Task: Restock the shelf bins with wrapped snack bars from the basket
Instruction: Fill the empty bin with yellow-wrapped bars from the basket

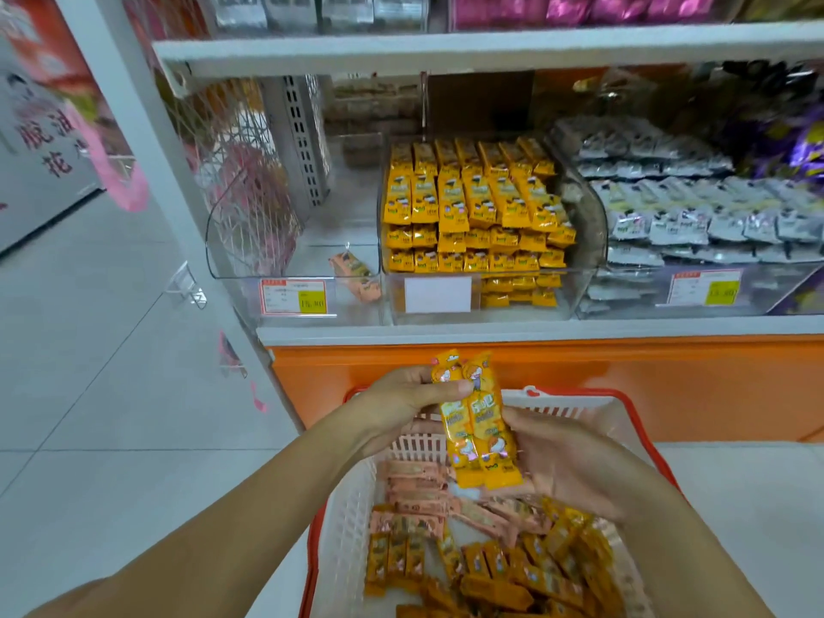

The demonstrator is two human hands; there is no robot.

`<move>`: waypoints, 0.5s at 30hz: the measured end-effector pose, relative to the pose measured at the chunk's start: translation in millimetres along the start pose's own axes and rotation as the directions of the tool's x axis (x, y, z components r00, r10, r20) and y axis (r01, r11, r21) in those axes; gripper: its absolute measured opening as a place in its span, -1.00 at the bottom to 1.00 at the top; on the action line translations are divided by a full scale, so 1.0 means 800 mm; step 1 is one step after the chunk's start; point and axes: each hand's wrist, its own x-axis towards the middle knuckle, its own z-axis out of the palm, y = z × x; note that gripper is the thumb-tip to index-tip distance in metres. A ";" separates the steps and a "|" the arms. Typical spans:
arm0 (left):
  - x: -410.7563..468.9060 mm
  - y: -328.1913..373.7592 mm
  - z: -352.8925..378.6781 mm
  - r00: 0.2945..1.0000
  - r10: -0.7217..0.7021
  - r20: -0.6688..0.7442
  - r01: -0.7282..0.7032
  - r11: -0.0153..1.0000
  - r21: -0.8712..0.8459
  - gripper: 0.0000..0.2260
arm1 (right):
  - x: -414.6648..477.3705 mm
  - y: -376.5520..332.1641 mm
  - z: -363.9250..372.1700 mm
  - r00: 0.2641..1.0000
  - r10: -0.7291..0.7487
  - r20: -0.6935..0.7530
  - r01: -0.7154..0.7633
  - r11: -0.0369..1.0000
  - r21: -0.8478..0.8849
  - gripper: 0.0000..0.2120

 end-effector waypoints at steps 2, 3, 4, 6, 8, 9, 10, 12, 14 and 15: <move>0.001 0.003 0.006 1.000 -0.006 -0.004 0.006 1.000 -0.013 -0.83 | -0.004 -0.005 0.008 0.977 -0.077 -0.199 0.056 0.992 -0.111 -0.64; 0.002 0.006 0.008 1.000 -0.005 -0.003 0.005 1.000 -0.016 -0.83 | -0.007 -0.008 0.012 0.948 -0.132 -0.288 0.083 0.980 -0.179 -0.70; 0.004 0.008 0.011 1.000 -0.004 0.001 0.004 1.000 -0.012 -0.79 | -0.010 -0.010 0.016 0.917 -0.195 -0.348 0.111 0.963 -0.246 -0.78; 0.007 0.014 0.019 1.000 0.003 0.013 -0.003 1.000 -0.002 -0.68 | -0.017 -0.014 0.022 0.862 -0.306 -0.403 0.148 0.914 -0.377 -0.83; 0.009 0.022 0.027 0.999 0.011 0.036 -0.011 1.000 -0.005 -0.72 | -0.024 -0.017 0.024 0.834 -0.382 -0.399 0.135 0.841 -0.524 -0.77; 0.009 0.028 0.032 0.999 0.016 0.052 -0.015 1.000 -0.009 -0.75 | -0.027 -0.020 0.028 0.823 -0.418 -0.385 0.134 0.802 -0.582 -0.78; 0.010 0.033 0.037 0.997 0.028 0.069 -0.028 1.000 -0.006 -0.78 | -0.028 -0.023 0.030 0.806 -0.461 -0.371 0.152 0.767 -0.623 -0.84; 0.011 0.045 0.043 0.995 0.065 0.081 -0.066 0.998 0.000 -0.83 | -0.030 -0.028 0.031 0.741 -0.560 -0.371 0.198 0.709 -0.677 -0.82; 0.011 0.057 0.048 0.991 0.118 0.068 -0.118 0.993 0.002 -0.83 | -0.030 -0.031 0.028 0.652 -0.647 -0.395 0.227 0.664 -0.713 -0.58; 0.011 0.064 0.051 0.988 0.149 0.046 -0.150 0.989 0.008 -0.83 | -0.031 -0.032 0.027 0.601 -0.700 -0.386 0.236 0.617 -0.751 -0.47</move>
